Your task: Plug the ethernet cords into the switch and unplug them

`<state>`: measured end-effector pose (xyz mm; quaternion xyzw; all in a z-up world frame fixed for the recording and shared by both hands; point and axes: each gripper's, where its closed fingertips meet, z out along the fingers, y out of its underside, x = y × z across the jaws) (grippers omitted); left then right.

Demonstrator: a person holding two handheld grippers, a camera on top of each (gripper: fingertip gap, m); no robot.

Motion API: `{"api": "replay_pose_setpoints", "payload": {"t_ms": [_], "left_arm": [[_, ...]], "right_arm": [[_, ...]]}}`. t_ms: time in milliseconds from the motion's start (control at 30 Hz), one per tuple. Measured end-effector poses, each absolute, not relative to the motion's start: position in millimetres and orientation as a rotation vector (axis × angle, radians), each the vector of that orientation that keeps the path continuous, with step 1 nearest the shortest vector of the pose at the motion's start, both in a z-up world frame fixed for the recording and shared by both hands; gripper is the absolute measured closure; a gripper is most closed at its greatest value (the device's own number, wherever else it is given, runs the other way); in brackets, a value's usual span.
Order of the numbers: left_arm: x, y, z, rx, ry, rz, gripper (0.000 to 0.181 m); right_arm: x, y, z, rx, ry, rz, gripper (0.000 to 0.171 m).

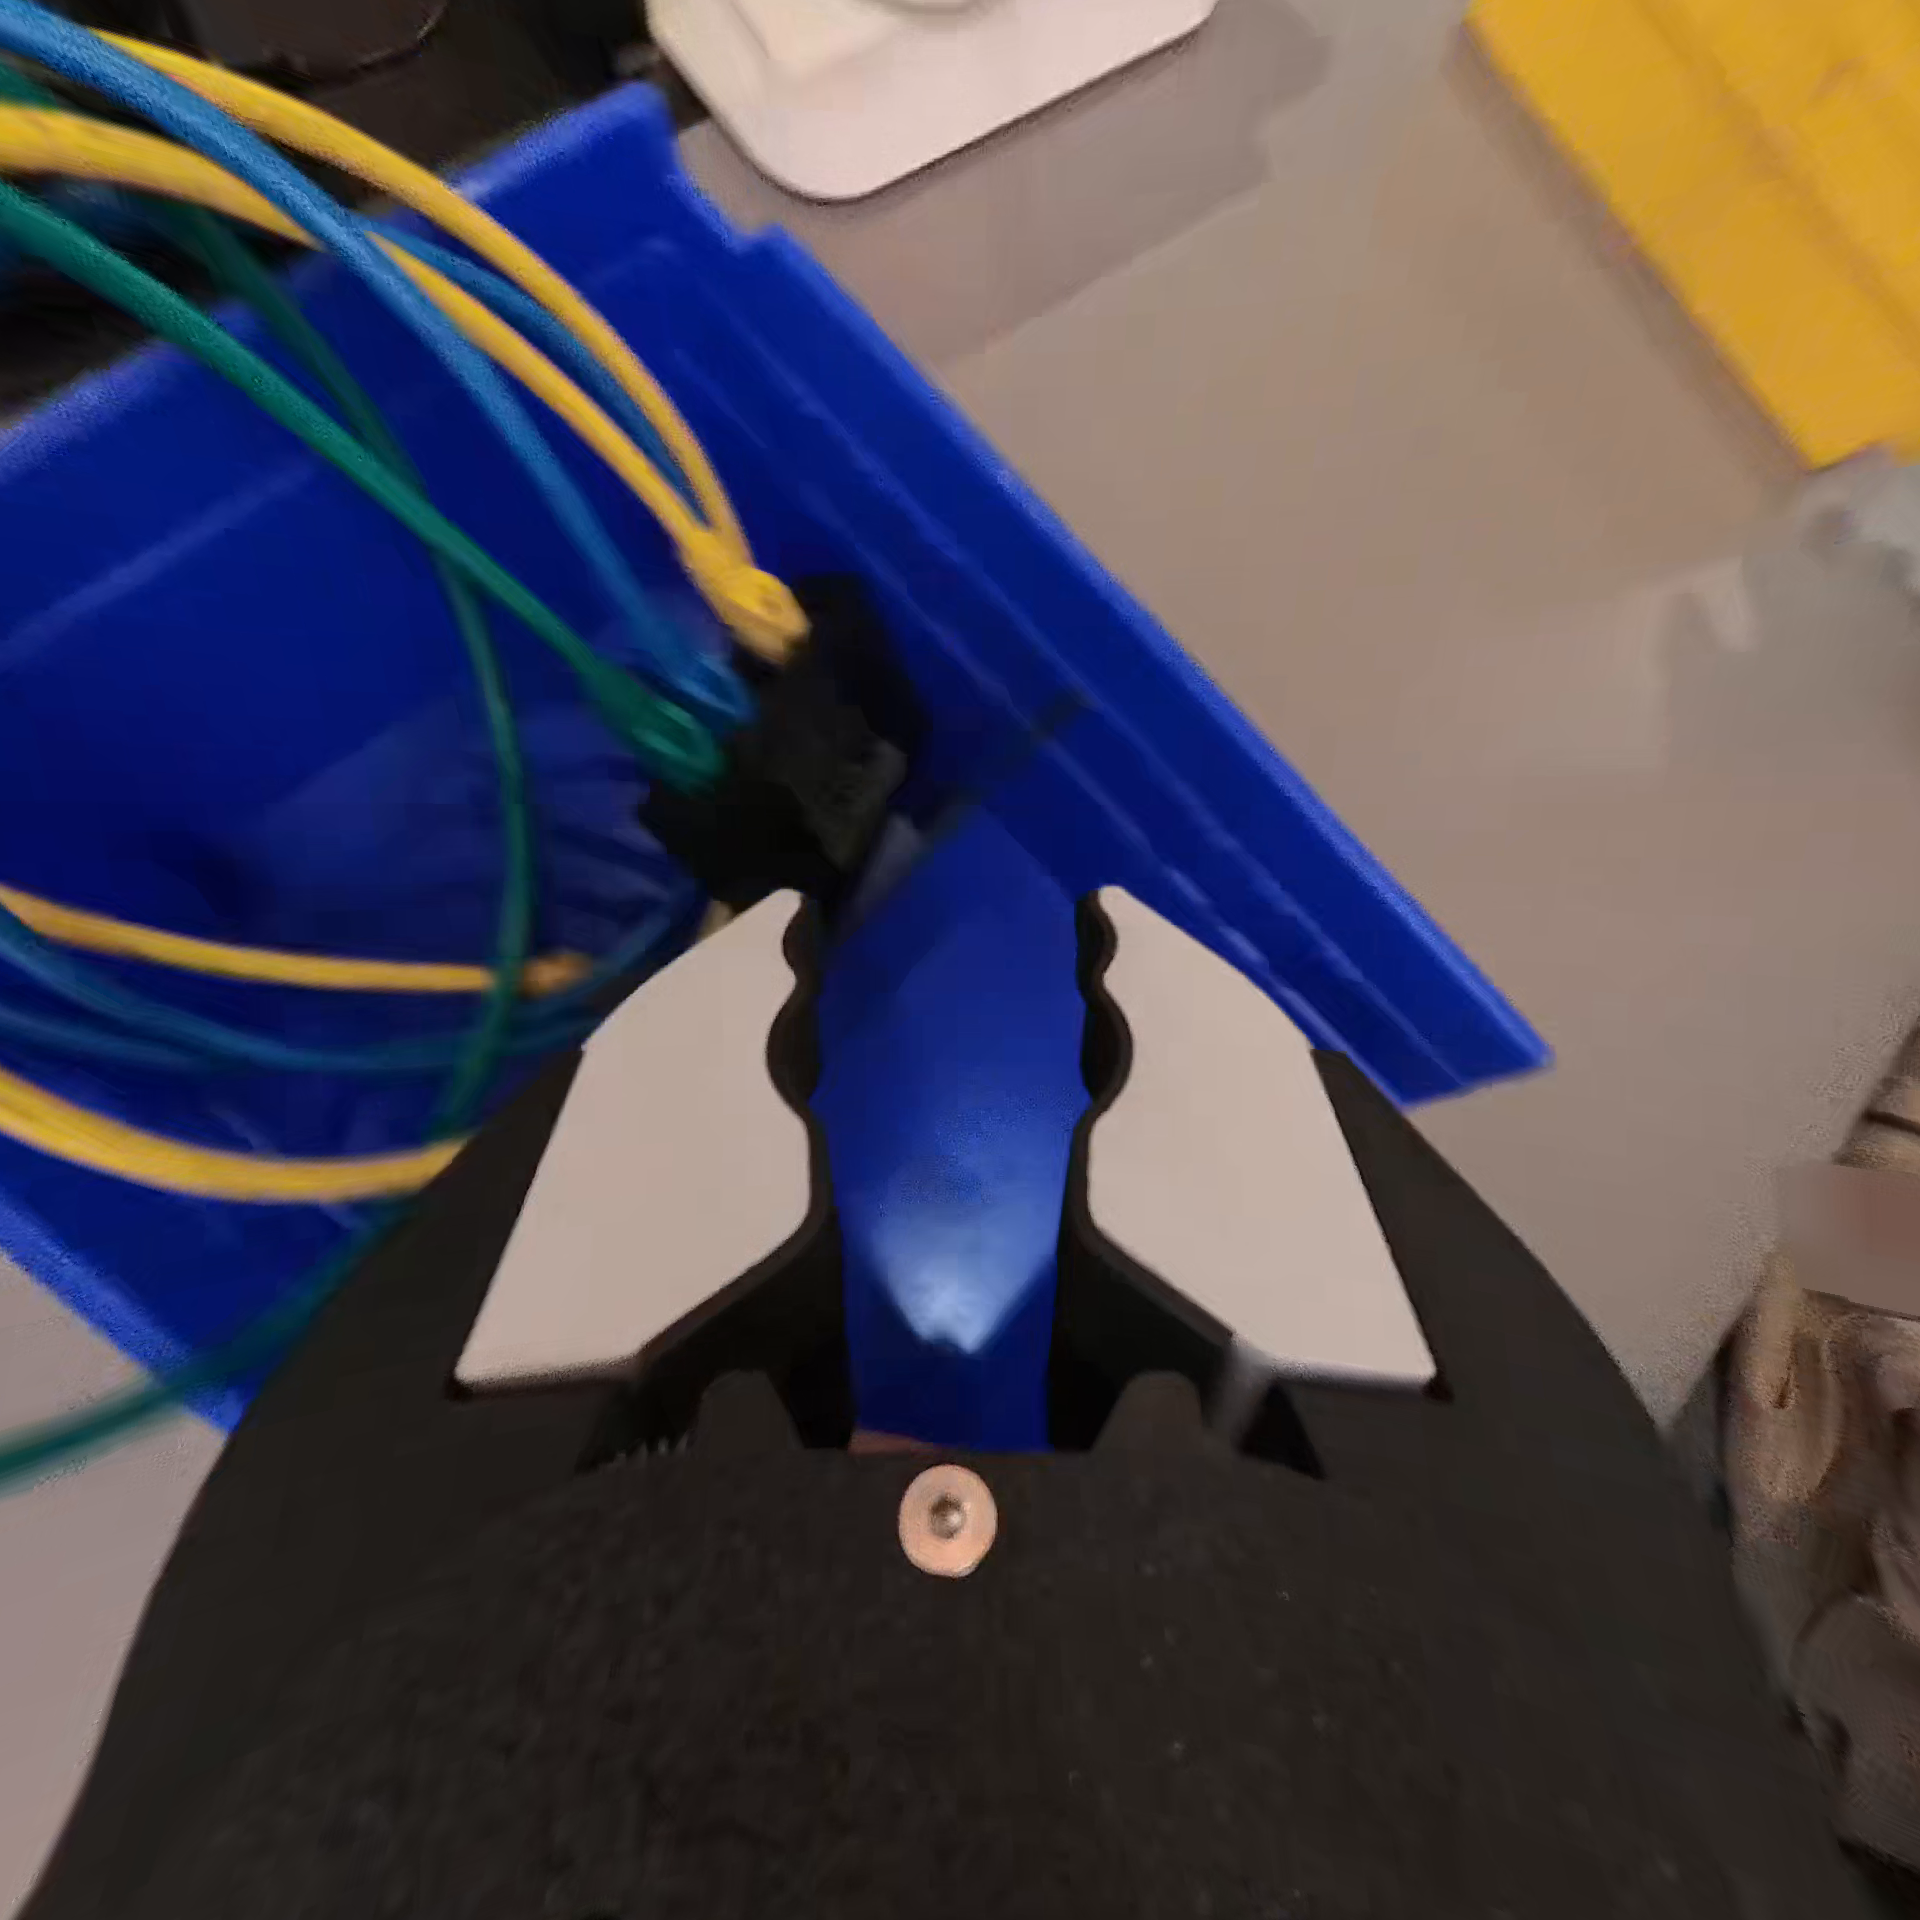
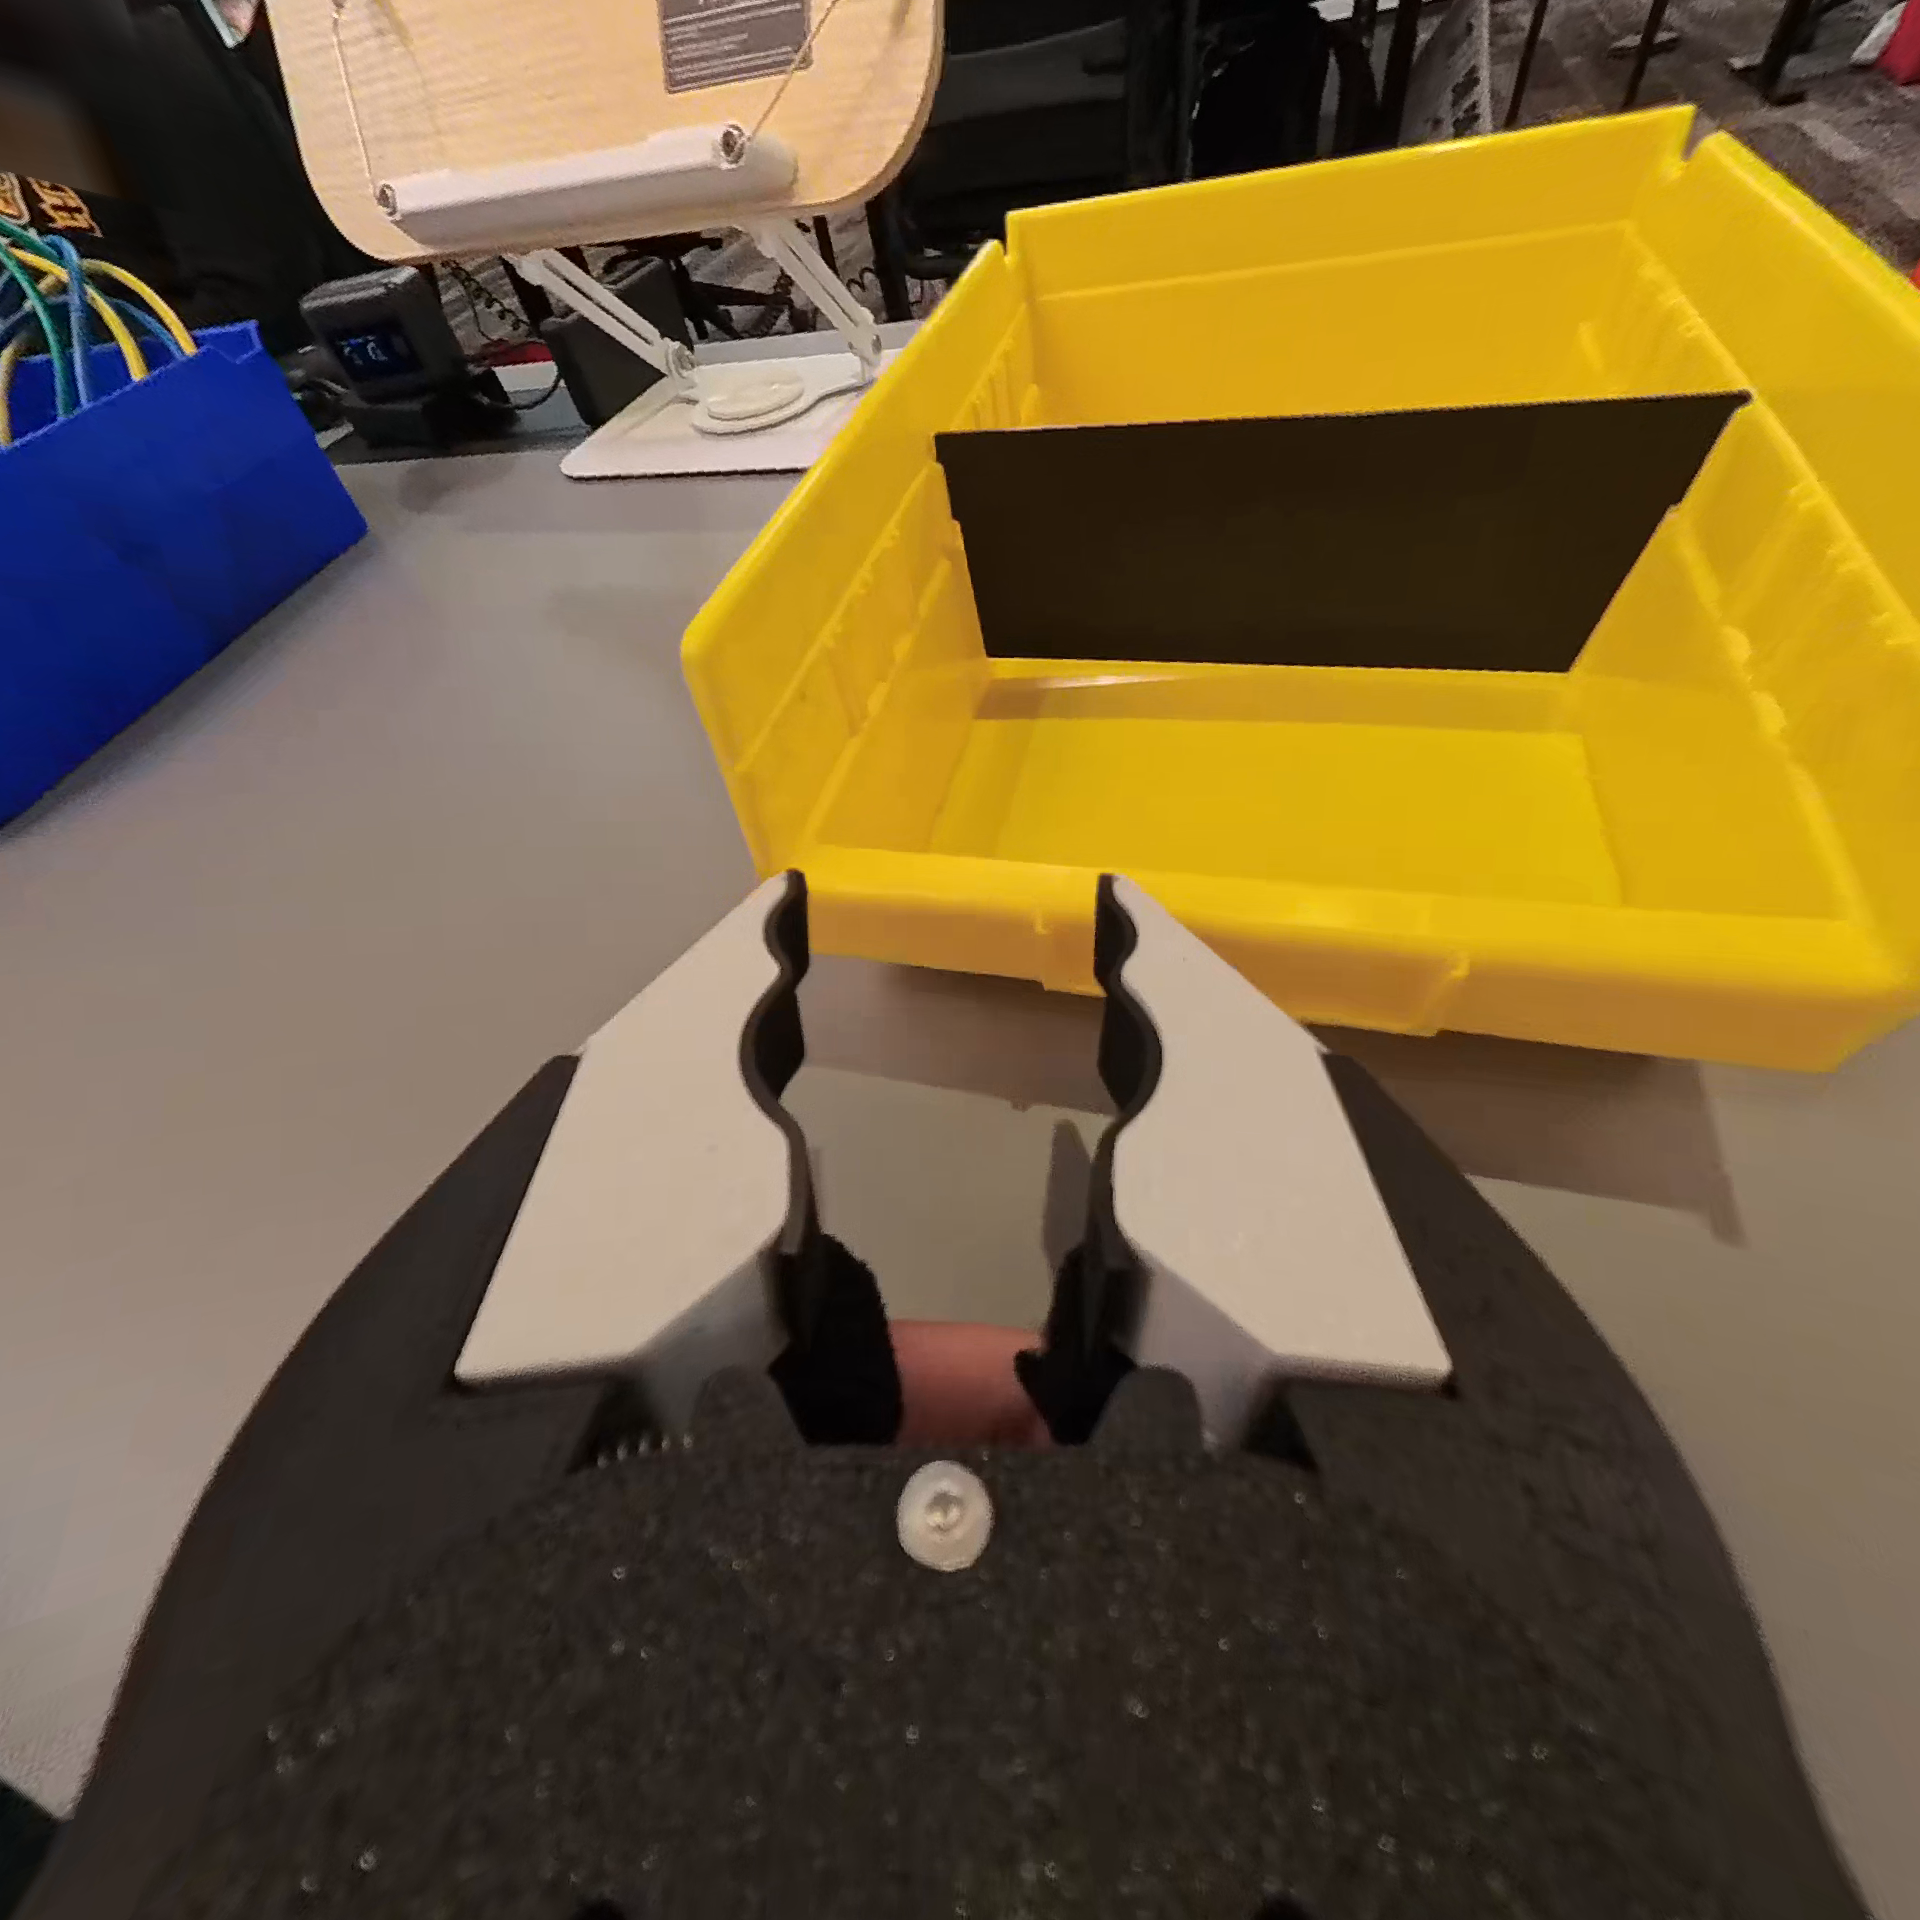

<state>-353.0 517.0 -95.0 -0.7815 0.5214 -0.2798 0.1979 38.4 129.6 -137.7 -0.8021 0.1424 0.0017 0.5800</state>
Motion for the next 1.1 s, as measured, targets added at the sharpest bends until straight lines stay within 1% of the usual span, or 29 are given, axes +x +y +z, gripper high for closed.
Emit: {"api": "replay_pose_setpoints", "payload": {"t_ms": [133, 167, 267, 300, 367, 400, 433, 533, 600, 700, 867, 1000, 1067, 1100], "left_arm": [[-346, 564, -132, -2.354, 1.631, -0.622, 0.129], [-344, 567, -139, -2.369, 1.66, -0.63, 0.124], [-338, 554, -156, -2.4, 1.785, -0.705, 0.126], [-337, 550, -160, -2.394, 1.818, -0.704, 0.13], [-332, 548, -161, -2.394, 1.826, -0.724, 0.127], [-328, 551, -155, -2.371, 1.791, -0.764, 0.14], [-323, 554, -147, -2.322, 1.762, -0.788, 0.148], [-321, 554, -127, -2.197, 1.736, -0.768, 0.151], [-319, 549, -108, -2.131, 1.706, -0.766, 0.151], [-312, 540, -66, -2.004, 1.628, -0.748, 0.152], [-289, 506, 37, -1.744, 1.436, -0.764, 0.152], [-259, 447, 131, -1.45, 1.266, -1.027, 0.152], [-244, 407, 162, -1.314, 1.266, -1.162, 0.153], [-236, 387, 173, -1.254, 1.271, -1.225, 0.153]], "right_arm": [[35, 138, -136, -1.863, 0.295, 0.041, 0.117], [35, 139, -136, -1.861, 0.286, 0.047, 0.117], [35, 142, -136, -1.851, 0.265, 0.075, 0.117], [34, 143, -135, -1.845, 0.261, 0.095, 0.117], [34, 145, -134, -1.84, 0.263, 0.128, 0.117], [34, 146, -133, -1.836, 0.267, 0.139, 0.117], [34, 146, -133, -1.834, 0.27, 0.151, 0.117], [32, 145, -132, -1.83, 0.274, 0.17, 0.117], [28, 143, -131, -1.83, 0.262, 0.161, 0.117], [22, 141, -126, -1.822, 0.237, 0.138, 0.117], [9, 145, -120, -1.809, 0.179, 0.115, 0.117], [-5, 152, -117, -1.805, 0.119, 0.106, 0.117], [-13, 155, -117, -1.802, 0.079, 0.106, 0.118], [-21, 156, -116, -1.802, 0.041, 0.127, 0.122]]}}
